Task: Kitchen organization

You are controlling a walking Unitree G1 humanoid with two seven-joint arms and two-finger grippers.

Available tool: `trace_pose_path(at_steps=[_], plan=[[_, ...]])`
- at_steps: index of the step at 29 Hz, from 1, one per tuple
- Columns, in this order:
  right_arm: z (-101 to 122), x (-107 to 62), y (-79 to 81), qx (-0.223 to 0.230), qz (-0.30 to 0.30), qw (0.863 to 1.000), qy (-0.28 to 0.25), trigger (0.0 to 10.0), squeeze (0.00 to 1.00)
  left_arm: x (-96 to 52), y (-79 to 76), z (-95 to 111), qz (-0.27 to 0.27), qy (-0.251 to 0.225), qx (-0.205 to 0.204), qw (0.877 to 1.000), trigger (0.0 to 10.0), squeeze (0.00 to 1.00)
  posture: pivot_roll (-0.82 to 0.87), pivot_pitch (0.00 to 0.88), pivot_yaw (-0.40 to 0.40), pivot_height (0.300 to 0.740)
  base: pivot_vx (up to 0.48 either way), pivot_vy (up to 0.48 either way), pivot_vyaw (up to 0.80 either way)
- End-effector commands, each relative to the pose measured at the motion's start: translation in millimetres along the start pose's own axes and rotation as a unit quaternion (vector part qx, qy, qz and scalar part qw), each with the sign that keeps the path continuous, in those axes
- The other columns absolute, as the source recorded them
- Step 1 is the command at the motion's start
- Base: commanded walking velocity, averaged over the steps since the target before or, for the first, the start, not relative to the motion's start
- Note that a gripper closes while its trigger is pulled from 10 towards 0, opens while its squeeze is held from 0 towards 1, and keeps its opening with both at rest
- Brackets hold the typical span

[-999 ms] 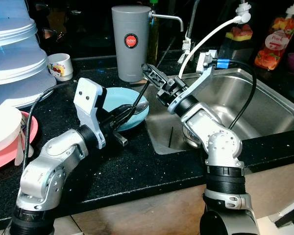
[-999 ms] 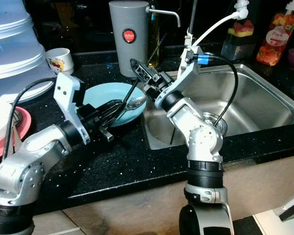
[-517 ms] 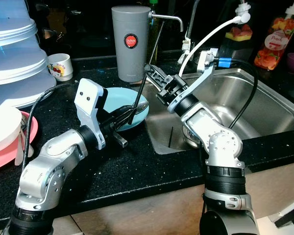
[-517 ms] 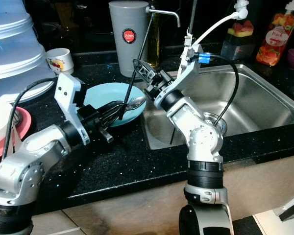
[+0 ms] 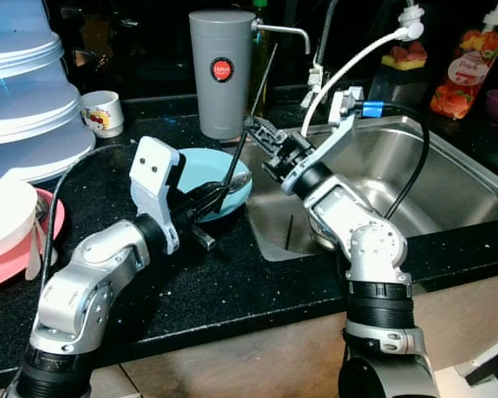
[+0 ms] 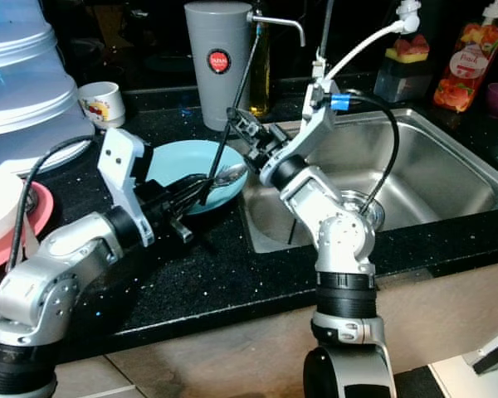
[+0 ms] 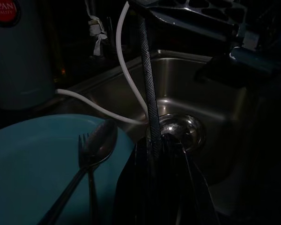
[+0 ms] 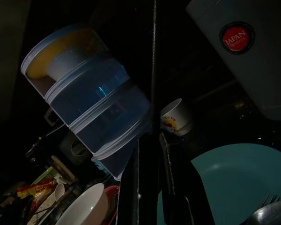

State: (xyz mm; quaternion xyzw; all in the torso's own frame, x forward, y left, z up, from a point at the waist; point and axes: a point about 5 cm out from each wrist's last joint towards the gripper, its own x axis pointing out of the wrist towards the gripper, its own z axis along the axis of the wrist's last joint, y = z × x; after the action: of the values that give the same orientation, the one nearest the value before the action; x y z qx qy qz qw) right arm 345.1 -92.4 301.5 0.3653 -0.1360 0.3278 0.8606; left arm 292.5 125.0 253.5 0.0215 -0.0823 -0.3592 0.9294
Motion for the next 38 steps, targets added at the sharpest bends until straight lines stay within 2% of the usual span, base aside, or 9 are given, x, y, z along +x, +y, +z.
trace_pose_path(at_steps=[1,4,5,11,13,14,26,33,38], plan=[[14,-3.5,-11.8,-0.009,-0.034,0.999,-0.034,0.0,0.00,-1.7,4.1,-1,0.016,0.013,0.022,1.000,8.1,0.00,-0.02,0.051,0.036,0.740,0.000,0.000,0.00],[15,-3.5,-13.4,-0.007,-0.040,0.998,-0.039,0.0,0.00,-0.9,4.7,-2,0.018,0.015,0.027,0.999,10.0,0.00,-0.02,0.044,0.035,0.740,0.000,0.000,0.00],[16,-3.3,-14.3,-0.007,-0.042,0.998,-0.042,0.0,0.00,-0.8,5.6,-2,0.021,0.012,0.022,0.999,10.0,1.00,-0.02,0.044,0.035,0.740,0.000,0.000,0.00],[22,-2.4,-17.7,-0.008,-0.049,0.997,-0.054,0.0,0.00,-0.4,6.7,0,0.025,0.007,0.020,0.999,10.0,1.00,-0.02,0.039,0.033,0.740,0.000,0.000,0.00],[25,-2.2,-19.4,-0.012,-0.053,0.997,-0.059,0.0,0.00,-0.7,8.0,1,0.031,0.005,0.024,0.999,10.0,0.65,-0.02,0.038,0.033,0.740,0.000,0.000,0.00],[35,-2.7,-26.0,-0.023,-0.066,0.995,-0.073,0.0,0.00,-1.4,9.7,2,0.037,0.002,0.031,0.999,10.0,0.00,-0.02,0.033,0.031,0.740,0.000,0.000,0.00],[35,-10.4,-65.0,-0.349,-0.168,0.922,0.014,0.0,0.00,13.6,-12.5,3,-0.040,0.001,0.046,0.998,10.0,0.00,-0.03,0.027,0.027,0.740,0.000,0.000,0.00],[-12,-21.8,-98.0,-0.342,-0.210,0.912,0.086,10.0,0.00,41.9,-24.6,-7,-0.086,0.044,0.038,0.995,10.0,0.00,-0.04,0.030,0.036,0.740,0.000,0.000,0.00],[-30,-32.4,-113.4,-0.350,-0.237,0.897,0.125,10.0,0.00,47.8,-22.8,-23,-0.092,0.089,0.042,0.991,10.0,0.00,-0.04,0.037,0.038,0.740,0.000,0.000,0.00]])
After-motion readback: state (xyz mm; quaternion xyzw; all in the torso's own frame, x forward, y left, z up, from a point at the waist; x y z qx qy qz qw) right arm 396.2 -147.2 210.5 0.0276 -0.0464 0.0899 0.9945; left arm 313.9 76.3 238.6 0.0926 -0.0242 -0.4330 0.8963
